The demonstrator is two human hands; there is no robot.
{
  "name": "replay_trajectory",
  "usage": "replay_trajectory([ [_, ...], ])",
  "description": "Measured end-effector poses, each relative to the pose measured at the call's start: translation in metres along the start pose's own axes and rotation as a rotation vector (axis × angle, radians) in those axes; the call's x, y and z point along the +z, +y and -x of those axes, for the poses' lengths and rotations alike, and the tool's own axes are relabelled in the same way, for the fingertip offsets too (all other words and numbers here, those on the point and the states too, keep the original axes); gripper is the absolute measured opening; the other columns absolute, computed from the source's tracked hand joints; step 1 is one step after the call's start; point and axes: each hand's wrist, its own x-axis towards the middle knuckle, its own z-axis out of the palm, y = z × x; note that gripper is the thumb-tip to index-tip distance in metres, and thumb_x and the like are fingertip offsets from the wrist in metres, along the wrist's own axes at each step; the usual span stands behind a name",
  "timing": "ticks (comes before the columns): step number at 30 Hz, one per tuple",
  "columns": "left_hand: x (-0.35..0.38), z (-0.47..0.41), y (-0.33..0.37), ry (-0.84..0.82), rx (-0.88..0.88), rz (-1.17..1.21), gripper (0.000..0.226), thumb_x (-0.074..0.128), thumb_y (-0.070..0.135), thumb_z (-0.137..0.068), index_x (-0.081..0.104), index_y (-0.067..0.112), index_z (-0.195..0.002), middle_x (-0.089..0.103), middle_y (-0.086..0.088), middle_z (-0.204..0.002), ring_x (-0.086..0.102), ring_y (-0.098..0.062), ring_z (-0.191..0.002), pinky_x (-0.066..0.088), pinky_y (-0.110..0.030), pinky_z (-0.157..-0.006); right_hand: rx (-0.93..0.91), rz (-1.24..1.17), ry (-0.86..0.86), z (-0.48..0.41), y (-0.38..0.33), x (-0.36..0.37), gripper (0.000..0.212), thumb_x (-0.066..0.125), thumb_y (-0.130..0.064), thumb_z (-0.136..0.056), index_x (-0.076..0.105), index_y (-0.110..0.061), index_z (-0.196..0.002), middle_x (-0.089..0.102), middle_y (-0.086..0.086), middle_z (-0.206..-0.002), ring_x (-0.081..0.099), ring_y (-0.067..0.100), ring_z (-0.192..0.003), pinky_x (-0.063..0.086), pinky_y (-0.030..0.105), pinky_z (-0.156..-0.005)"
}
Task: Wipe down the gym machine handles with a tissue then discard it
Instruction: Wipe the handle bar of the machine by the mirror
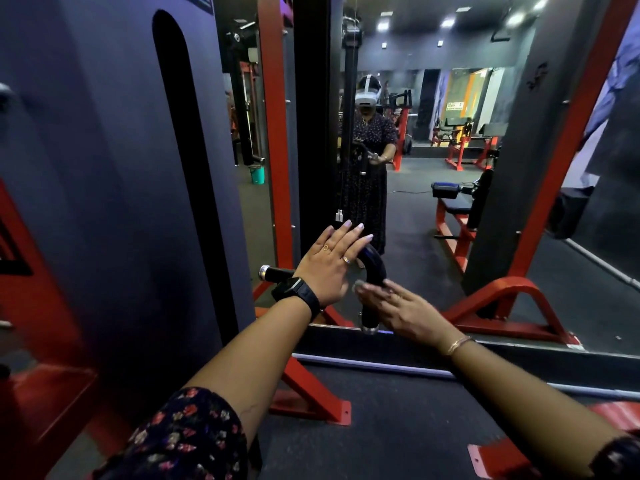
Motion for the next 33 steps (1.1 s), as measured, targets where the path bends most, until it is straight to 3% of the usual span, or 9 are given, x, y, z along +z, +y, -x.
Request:
replay_trajectory([
  [4, 0.000, 0.001, 0.005, 0.008, -0.035, 0.017, 0.082, 0.036, 0.035, -0.070, 0.021, 0.020, -0.149, 0.032, -0.005, -0.156, 0.024, -0.022, -0.146, 0.010, -0.041, -0.119, 0.122, -0.048, 0.031, -0.010, -0.003, -0.009, 0.045, 0.033, -0.008, -0.096, 0.046, -0.003, -0.138, 0.043, 0.009, -0.147, 0.019, 0.021, -0.143, 0.017, 0.040, -0.117],
  [10, 0.001, 0.003, 0.006, 0.000, -0.052, 0.003, 0.098, 0.058, 0.027, -0.061, 0.020, 0.020, -0.151, 0.027, -0.004, -0.158, 0.020, -0.021, -0.147, 0.005, -0.039, -0.120, -0.047, -0.146, -0.319, 0.024, -0.054, 0.001, 0.049, 0.037, -0.016, -0.088, 0.056, -0.001, -0.131, 0.045, 0.007, -0.145, 0.039, 0.016, -0.136, 0.003, 0.034, -0.121],
  [14, -0.001, 0.003, 0.007, -0.005, -0.049, 0.028, 0.091, 0.049, 0.030, -0.064, 0.021, 0.020, -0.150, 0.029, -0.005, -0.157, 0.021, -0.022, -0.147, 0.008, -0.041, -0.119, -0.120, -0.088, -0.174, 0.019, -0.019, -0.007, 0.048, 0.036, -0.012, -0.089, 0.055, -0.003, -0.132, 0.051, 0.006, -0.141, 0.044, 0.020, -0.133, 0.010, 0.038, -0.119],
  [18, 0.000, 0.002, 0.008, 0.029, -0.045, 0.104, 0.078, 0.040, 0.038, -0.074, 0.026, 0.019, -0.148, 0.033, -0.006, -0.155, 0.024, -0.022, -0.145, 0.011, -0.042, -0.119, 0.018, -0.001, -0.011, -0.008, 0.016, -0.025, 0.047, 0.033, -0.010, -0.097, 0.040, -0.004, -0.143, 0.039, 0.007, -0.150, 0.031, 0.019, -0.140, 0.020, 0.040, -0.115],
  [21, -0.002, 0.002, 0.010, 0.019, -0.052, 0.105, 0.077, 0.039, 0.038, -0.074, 0.032, 0.018, -0.148, 0.034, -0.006, -0.155, 0.025, -0.022, -0.145, 0.008, -0.040, -0.119, 0.124, -0.032, -0.018, -0.010, 0.006, -0.018, 0.046, 0.021, -0.006, -0.101, 0.043, -0.003, -0.141, 0.042, 0.007, -0.148, 0.032, 0.019, -0.139, 0.019, 0.040, -0.115],
  [26, -0.006, 0.003, 0.010, -0.030, -0.062, 0.075, 0.086, 0.036, 0.036, -0.065, 0.035, 0.018, -0.149, 0.032, -0.004, -0.156, 0.026, -0.022, -0.145, 0.005, -0.038, -0.119, 0.143, -0.205, -0.229, 0.030, -0.064, 0.000, 0.048, 0.037, -0.010, -0.089, 0.054, -0.005, -0.133, 0.044, 0.008, -0.146, 0.037, 0.021, -0.138, 0.017, 0.037, -0.116],
  [29, -0.003, 0.003, 0.011, -0.009, -0.068, 0.063, 0.089, 0.042, 0.034, -0.063, 0.032, 0.019, -0.150, 0.030, -0.004, -0.157, 0.024, -0.022, -0.146, 0.006, -0.039, -0.119, 0.630, -0.546, -0.168, 0.041, -0.107, -0.014, 0.069, 0.037, 0.012, -0.076, 0.046, -0.011, -0.140, 0.041, 0.003, -0.149, 0.037, 0.017, -0.137, 0.019, 0.029, -0.116],
  [31, 0.000, 0.002, 0.012, 0.013, -0.080, 0.062, 0.091, 0.041, 0.034, -0.061, 0.032, 0.018, -0.150, 0.030, -0.005, -0.157, 0.024, -0.023, -0.146, 0.009, -0.041, -0.118, 1.335, -0.922, -0.076, 0.027, -0.121, -0.034, 0.062, 0.041, 0.016, -0.085, 0.049, -0.014, -0.138, 0.049, 0.003, -0.143, 0.044, 0.015, -0.132, 0.025, 0.017, -0.109],
  [33, 0.003, 0.001, 0.014, 0.031, -0.088, 0.062, 0.092, 0.039, 0.034, -0.060, 0.029, 0.018, -0.151, 0.031, -0.005, -0.156, 0.023, -0.023, -0.146, 0.010, -0.042, -0.118, 1.963, -1.315, 0.037, 0.008, -0.108, -0.037, 0.034, 0.049, -0.003, -0.096, 0.055, 0.001, -0.130, 0.057, 0.015, -0.132, 0.052, 0.026, -0.124, 0.038, 0.018, -0.093],
])
